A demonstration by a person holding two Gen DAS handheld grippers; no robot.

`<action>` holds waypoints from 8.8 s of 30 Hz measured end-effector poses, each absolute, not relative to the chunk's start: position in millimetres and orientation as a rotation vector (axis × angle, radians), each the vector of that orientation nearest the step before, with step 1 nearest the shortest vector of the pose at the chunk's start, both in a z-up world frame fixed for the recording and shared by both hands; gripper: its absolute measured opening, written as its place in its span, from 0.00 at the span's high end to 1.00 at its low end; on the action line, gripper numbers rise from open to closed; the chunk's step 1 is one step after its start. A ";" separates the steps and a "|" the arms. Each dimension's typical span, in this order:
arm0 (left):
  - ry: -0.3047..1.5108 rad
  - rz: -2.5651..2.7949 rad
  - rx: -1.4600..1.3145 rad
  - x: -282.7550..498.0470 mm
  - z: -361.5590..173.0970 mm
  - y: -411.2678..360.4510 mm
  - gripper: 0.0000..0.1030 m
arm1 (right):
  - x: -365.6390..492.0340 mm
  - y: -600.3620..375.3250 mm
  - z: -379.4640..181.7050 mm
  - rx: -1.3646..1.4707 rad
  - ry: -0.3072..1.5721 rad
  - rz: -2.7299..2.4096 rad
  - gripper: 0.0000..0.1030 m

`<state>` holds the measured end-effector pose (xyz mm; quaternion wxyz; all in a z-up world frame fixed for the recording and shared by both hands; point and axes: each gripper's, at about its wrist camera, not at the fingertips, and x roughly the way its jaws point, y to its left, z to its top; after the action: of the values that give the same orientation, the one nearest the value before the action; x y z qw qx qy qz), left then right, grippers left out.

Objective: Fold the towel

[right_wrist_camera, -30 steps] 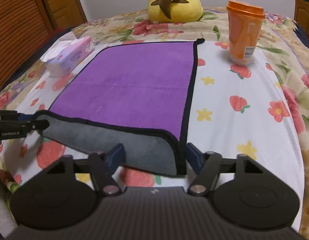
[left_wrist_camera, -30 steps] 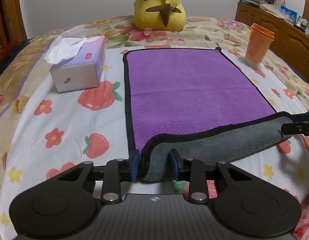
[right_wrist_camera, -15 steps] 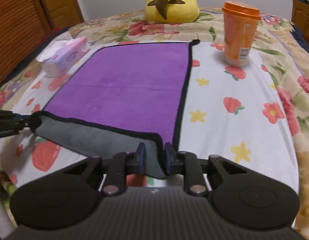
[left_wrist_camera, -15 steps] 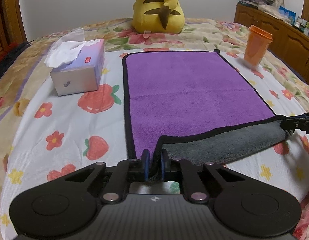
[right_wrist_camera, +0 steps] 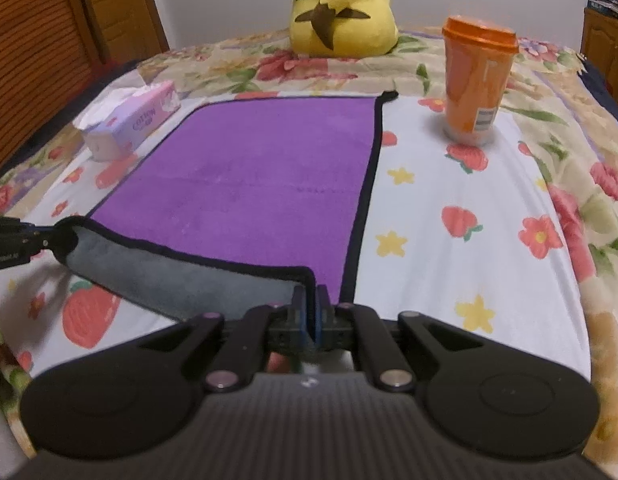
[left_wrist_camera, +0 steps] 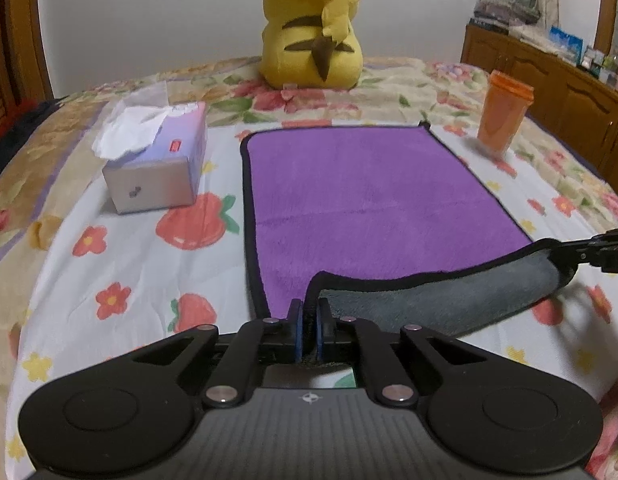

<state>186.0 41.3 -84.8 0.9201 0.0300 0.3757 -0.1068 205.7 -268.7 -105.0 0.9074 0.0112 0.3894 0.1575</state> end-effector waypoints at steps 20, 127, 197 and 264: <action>0.661 -0.230 0.051 181.0 -62.6 35.9 0.91 | 207.1 -274.1 -87.6 0.060 0.686 0.345 0.96; 0.500 -0.232 0.068 297.8 -22.2 32.6 0.92 | 296.6 -259.1 -41.8 -0.155 0.469 0.401 0.96; 0.647 -0.126 0.154 347.5 -33.3 20.9 0.31 | 343.2 -253.1 -48.0 -0.072 0.566 0.246 0.51; 0.559 -0.166 0.117 86.1 89.5 -3.5 0.00 | 116.2 -254.5 33.6 0.001 0.450 0.287 0.00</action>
<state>86.1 -3.5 89.5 0.9562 0.0576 0.2752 -0.0816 116.2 -254.5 33.6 0.9646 0.0007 0.2225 0.1416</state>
